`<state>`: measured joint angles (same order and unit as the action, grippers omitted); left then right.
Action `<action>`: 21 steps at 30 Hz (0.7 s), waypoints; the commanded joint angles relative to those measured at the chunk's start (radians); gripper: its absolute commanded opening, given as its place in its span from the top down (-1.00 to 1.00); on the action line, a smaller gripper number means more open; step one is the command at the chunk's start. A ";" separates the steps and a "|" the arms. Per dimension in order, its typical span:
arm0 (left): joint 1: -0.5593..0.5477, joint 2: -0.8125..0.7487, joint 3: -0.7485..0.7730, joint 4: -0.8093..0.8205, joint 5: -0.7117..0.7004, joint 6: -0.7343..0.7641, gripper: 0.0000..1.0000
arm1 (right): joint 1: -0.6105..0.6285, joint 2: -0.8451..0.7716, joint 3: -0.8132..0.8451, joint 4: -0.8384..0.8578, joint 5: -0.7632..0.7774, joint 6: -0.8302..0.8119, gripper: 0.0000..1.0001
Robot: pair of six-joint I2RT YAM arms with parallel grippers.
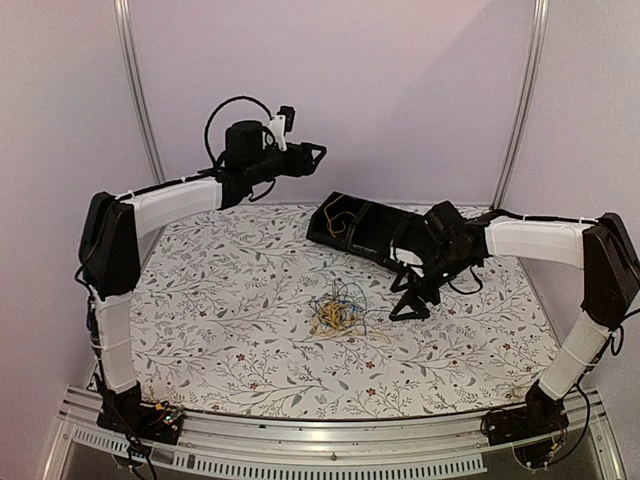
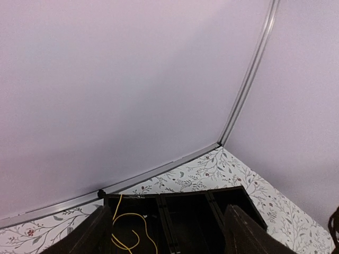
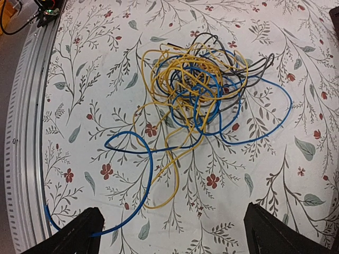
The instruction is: Untangle the cables
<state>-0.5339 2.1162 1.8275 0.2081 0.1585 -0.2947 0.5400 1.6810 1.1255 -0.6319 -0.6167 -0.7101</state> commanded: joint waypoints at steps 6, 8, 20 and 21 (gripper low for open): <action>-0.148 -0.366 -0.592 0.063 0.327 0.188 -0.44 | -0.006 0.018 0.110 -0.024 -0.072 0.008 -0.57; -0.192 -0.415 -0.701 0.076 0.336 0.189 -0.45 | -0.006 0.028 0.128 -0.036 -0.105 0.003 -0.32; -0.310 -0.331 -0.883 0.426 0.454 -0.085 -0.43 | -0.005 0.055 0.242 -0.076 -0.194 -0.002 0.90; -0.312 -0.312 -0.869 0.433 0.461 -0.094 -0.42 | -0.005 0.055 0.252 -0.080 -0.195 0.000 0.91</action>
<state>-0.8349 1.7378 0.9211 0.4892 0.5507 -0.2951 0.5400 1.7222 1.3312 -0.6865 -0.7742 -0.7109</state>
